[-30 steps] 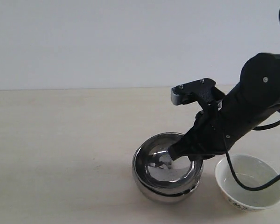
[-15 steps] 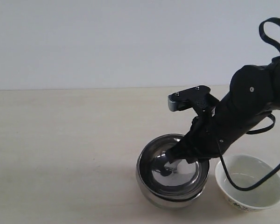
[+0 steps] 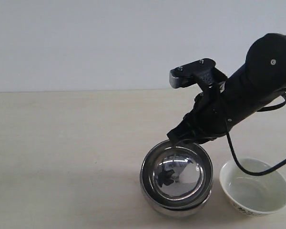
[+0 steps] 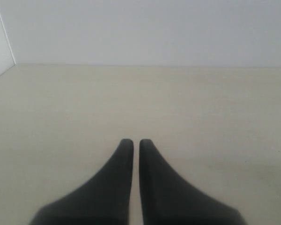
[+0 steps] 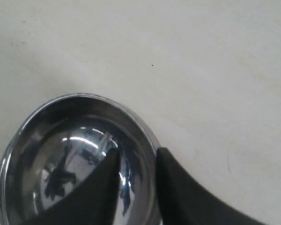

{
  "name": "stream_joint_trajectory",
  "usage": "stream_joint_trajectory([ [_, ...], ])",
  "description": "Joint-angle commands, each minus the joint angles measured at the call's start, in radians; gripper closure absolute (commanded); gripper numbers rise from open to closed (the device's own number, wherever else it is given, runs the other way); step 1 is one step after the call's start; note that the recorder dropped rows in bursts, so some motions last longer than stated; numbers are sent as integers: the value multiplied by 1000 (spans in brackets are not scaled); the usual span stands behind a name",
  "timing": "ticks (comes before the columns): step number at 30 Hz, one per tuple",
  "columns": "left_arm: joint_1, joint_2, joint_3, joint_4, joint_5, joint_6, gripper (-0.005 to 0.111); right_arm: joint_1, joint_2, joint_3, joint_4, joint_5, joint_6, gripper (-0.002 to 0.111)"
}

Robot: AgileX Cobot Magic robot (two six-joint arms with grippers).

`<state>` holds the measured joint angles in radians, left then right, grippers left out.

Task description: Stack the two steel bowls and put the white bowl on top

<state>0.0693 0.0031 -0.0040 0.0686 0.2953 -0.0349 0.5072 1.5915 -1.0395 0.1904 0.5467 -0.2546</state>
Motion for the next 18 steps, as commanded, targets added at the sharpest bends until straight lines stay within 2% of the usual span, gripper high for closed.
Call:
stream_joint_trajectory([
  [1,3,-3,4,-4,0,1,102,3,-10,-10,-35,37,-16,52],
  [2,3,-3,4,-4,0,1,102,3,-10,-10,-63,40,-9,51],
  [7,3,-3,4,-4,0,1,102,3,-9,-10,-284,69,189,56],
  [13,3,-3,4,-4,0,1,102,22,56,-7,-261,94,199,58],
  [15,3,-3,4,-4,0,1,102,38,85,-7,-274,80,199,68],
  [18,3,-3,4,-4,0,1,102,57,96,-7,-276,38,199,89],
])
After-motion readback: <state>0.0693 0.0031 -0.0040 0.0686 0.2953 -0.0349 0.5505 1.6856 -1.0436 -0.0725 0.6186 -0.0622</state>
